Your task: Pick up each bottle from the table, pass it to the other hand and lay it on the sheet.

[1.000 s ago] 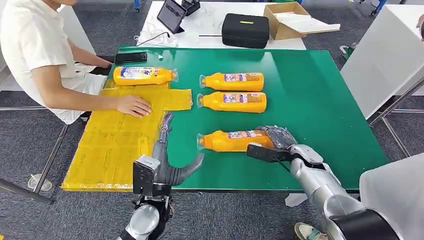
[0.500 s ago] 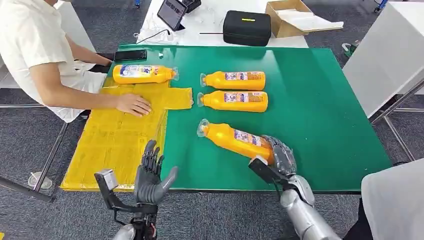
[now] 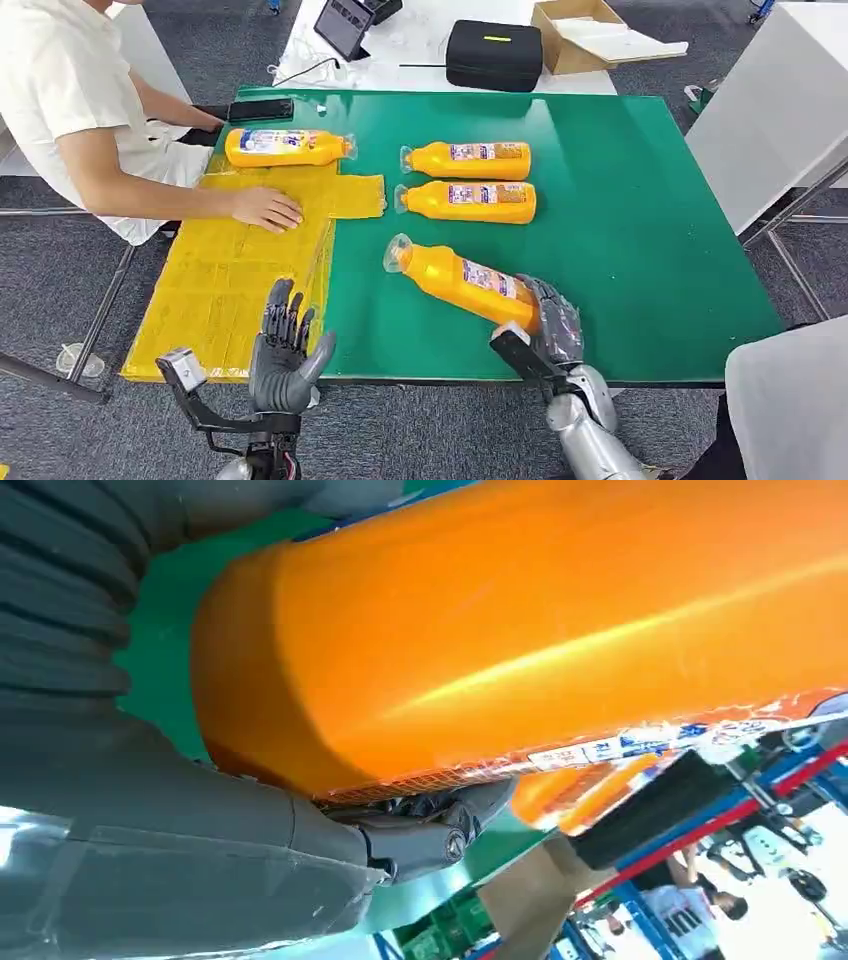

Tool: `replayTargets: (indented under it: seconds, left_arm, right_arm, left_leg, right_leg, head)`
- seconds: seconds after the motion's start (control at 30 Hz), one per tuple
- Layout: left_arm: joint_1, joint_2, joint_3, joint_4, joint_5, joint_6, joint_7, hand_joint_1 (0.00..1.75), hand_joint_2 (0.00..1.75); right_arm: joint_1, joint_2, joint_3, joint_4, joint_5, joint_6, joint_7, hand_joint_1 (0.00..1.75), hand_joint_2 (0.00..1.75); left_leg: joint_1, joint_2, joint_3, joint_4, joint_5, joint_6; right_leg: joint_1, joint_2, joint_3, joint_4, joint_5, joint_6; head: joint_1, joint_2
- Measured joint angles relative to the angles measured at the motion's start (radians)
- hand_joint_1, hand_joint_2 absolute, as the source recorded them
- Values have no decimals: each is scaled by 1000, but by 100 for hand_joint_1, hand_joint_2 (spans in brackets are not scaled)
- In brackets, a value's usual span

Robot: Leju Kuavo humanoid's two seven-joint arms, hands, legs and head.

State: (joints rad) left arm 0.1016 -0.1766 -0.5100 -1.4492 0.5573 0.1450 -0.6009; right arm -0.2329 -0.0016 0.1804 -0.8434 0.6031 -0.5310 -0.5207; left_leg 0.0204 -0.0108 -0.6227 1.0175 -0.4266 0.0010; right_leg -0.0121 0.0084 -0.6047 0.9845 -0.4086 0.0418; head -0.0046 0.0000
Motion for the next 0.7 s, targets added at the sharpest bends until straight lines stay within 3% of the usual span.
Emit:
replayTargets:
  seconds: [0.4, 0.43, 0.53, 0.7]
  left_arm:
    - [-22, 3, -41, 31, 41, -87, 52, 0, 175]
    - [-23, 3, -43, 34, 41, -88, 52, 0, 175]
    - [-26, 3, -48, 40, 42, -88, 53, 0, 175]
    - [-35, 4, -50, 44, 44, -98, 57, 0, 175]
  right_arm:
    - [23, 88, 150, -129, -44, 51, -27, 173, 175]
    - [24, 90, 158, -135, -45, 51, -27, 164, 175]
    - [25, 93, 175, -146, -47, 53, -27, 175, 175]
    - [25, 93, 203, -147, -48, 51, -27, 173, 175]
  left_leg:
    - [0, 1, -1, 0, 0, 0]
    - [0, 1, -1, 0, 0, 0]
    - [0, 1, -1, 0, 0, 0]
    - [0, 1, -1, 0, 0, 0]
  right_leg:
    - [0, 0, -1, 0, 0, 0]
    - [0, 0, -1, 0, 0, 0]
    - [0, 0, -1, 0, 0, 0]
    - [0, 0, -2, 0, 0, 0]
  head:
    - [0, 0]
    - [0, 0]
    - [0, 0]
    - [0, 0]
